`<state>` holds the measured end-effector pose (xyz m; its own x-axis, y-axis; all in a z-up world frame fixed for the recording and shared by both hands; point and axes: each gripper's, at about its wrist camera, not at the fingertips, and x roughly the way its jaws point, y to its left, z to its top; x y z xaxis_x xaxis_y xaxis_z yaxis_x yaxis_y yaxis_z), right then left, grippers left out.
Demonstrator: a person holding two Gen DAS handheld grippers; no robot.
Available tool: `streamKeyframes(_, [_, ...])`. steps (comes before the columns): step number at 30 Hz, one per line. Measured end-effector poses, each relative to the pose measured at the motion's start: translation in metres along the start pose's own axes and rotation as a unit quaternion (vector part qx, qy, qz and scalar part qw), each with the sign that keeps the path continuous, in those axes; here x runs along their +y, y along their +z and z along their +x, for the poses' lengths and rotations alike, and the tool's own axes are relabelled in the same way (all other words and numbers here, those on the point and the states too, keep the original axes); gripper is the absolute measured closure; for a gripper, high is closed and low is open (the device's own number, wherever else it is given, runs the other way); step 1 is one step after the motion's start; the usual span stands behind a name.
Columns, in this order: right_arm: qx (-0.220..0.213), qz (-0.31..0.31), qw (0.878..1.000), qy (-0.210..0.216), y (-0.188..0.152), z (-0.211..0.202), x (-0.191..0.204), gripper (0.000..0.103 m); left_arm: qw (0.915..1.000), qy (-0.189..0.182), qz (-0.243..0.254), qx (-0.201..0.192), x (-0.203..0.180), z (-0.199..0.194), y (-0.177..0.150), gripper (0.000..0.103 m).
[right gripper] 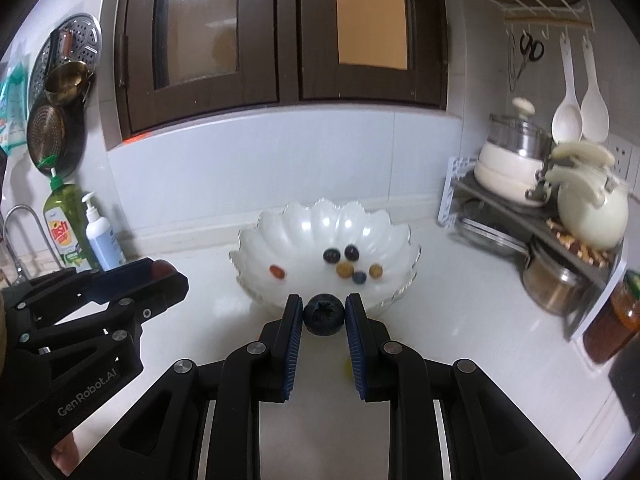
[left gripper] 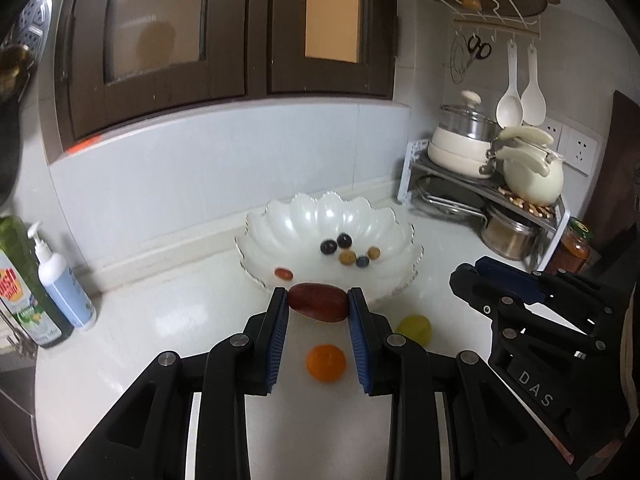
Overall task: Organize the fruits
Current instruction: 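Lift the red date and blueberry with both tools and carry them over the bowl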
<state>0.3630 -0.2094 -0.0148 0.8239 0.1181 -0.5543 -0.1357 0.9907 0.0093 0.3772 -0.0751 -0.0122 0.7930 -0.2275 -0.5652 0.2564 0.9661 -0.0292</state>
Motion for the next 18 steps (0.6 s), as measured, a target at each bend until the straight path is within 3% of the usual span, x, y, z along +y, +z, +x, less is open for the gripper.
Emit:
streamKeyframes(8, [-0.01, 0.0, 1.0, 0.0, 0.021, 0.01, -0.001, 0.079, 0.9999, 0.009, -0.001, -0.011, 0.006, 0.008, 0.022, 0.073])
streamKeyframes(18, [0.008, 0.009, 1.0, 0.01, 0.043, 0.038, -0.007, 0.079, 0.9993, 0.028, 0.008, -0.024, 0.011, 0.024, 0.049, 0.073])
